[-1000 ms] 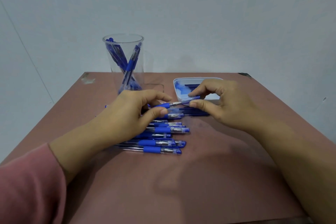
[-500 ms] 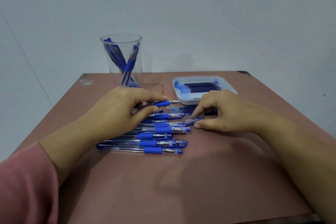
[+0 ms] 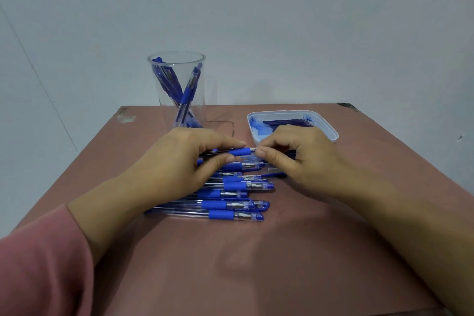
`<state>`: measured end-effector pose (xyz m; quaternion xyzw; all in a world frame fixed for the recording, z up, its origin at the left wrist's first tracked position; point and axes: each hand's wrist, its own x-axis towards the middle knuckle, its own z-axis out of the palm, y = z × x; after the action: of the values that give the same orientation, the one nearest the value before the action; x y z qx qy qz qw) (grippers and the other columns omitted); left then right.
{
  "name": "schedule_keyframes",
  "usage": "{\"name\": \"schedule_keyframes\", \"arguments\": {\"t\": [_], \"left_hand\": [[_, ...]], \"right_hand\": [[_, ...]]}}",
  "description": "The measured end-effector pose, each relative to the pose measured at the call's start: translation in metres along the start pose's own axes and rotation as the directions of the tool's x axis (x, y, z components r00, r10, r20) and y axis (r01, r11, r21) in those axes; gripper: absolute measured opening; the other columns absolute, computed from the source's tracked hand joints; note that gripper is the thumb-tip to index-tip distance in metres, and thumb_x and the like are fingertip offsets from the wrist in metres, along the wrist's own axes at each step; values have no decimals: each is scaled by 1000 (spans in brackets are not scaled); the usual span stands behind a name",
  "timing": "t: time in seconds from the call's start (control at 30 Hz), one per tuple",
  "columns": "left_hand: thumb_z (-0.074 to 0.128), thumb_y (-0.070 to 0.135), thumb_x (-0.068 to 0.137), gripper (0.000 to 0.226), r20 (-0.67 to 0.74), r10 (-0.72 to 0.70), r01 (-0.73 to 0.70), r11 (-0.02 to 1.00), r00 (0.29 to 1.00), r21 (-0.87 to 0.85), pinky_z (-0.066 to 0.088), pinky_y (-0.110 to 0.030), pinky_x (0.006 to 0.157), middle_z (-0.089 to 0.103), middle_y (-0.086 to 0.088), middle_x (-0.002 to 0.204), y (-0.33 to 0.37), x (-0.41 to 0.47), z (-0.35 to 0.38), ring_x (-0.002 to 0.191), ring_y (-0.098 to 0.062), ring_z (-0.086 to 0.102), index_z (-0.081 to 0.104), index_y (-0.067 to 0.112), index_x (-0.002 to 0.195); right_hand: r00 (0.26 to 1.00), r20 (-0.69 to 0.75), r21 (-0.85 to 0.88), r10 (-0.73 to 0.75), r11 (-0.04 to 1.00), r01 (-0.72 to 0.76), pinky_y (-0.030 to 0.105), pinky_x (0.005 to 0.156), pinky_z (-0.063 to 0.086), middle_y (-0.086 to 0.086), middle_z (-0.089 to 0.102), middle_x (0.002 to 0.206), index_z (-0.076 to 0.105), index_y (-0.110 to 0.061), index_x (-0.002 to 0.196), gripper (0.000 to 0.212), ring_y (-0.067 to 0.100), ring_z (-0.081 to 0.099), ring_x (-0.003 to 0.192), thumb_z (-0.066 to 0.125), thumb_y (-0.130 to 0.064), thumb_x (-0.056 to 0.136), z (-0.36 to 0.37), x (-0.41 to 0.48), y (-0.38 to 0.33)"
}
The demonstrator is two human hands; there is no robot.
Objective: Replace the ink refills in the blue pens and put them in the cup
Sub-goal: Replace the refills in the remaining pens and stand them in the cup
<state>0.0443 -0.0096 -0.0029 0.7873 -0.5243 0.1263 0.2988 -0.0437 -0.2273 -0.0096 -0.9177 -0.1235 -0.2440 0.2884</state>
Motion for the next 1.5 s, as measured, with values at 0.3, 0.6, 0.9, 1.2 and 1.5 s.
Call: {"name": "schedule_keyframes", "arguments": {"t": [0.3,0.6,0.9,1.2,1.5], "left_hand": [[57,41,87,31,-20,19,-19,1000,1000,-3,42,-5,72,57,37,83,2,1,-2,83,12,58,68,36,115],[56,42,85,32,-36,15,-15,1000,999,-18,41,-3,71,57,38,83,3,0,-2,83,11,58,69,35,113],[54,44,85,33,-34,20,-20,1000,999,0,40,-3,71,56,38,85,4,1,-3,83,12,58,69,35,114],[52,48,84,33,-28,18,-18,1000,999,7,46,-10,71,60,33,83,3,1,-2,83,6,60,68,40,113],[52,49,84,35,-27,14,-13,999,1000,29,48,-11,72,58,35,83,2,1,-1,84,6,60,68,39,114]], "right_hand": [[1000,-17,119,23,993,-21,13,75,48,-18,67,88,66,-36,91,8,6,64,85,69,-36,83,-4,-2,-5],[999,-36,45,-19,999,20,15,79,46,-18,64,92,61,-38,99,22,7,61,91,68,-46,79,-7,-3,-4],[1000,-3,84,20,996,-20,18,79,49,-20,66,91,65,-37,92,13,7,63,87,69,-37,79,-5,-2,-2],[996,48,59,75,995,-77,16,73,49,-15,67,81,68,-32,87,5,5,64,81,66,-36,88,-2,0,-1],[992,51,50,113,992,-116,41,68,50,0,65,72,67,-16,79,32,17,60,68,53,-40,95,-2,0,-4]]}}
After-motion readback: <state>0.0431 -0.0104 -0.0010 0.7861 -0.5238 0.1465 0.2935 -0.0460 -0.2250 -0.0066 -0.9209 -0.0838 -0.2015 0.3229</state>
